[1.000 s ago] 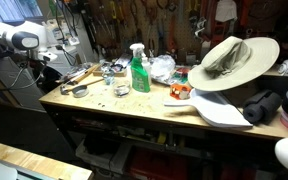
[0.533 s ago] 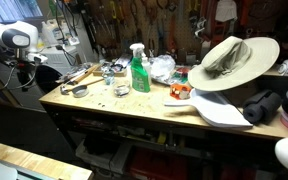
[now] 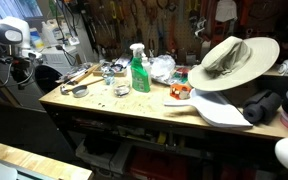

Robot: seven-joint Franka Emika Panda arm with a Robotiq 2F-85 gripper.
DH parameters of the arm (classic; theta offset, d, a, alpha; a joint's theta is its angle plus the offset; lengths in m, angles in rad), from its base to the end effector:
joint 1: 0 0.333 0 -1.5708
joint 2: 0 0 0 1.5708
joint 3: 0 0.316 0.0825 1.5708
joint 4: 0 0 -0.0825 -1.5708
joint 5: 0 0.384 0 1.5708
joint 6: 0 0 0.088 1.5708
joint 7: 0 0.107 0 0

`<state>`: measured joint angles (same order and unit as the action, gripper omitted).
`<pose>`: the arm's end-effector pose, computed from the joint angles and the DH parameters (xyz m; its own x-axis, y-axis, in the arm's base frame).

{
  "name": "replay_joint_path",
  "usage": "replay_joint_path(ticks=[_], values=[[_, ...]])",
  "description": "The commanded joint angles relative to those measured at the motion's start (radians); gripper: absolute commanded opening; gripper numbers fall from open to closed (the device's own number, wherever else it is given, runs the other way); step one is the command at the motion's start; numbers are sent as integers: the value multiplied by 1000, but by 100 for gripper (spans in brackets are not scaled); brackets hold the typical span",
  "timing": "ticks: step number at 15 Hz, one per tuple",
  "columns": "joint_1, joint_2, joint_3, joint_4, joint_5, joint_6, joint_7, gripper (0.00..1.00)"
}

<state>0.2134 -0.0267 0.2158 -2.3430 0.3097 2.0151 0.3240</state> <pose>0.4166 0.2103 0.3246 0.9299 -0.0468 -0.3648 -0.0922 -0.9899 -0.1078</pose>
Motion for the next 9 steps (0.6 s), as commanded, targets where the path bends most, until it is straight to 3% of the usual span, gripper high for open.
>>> replay_joint_path(ticks=[1, 9], values=[[-10, -78, -4, -45, -71, 68, 49, 1], [-79, -93, -40, -46, -167, 244, 189, 1]])
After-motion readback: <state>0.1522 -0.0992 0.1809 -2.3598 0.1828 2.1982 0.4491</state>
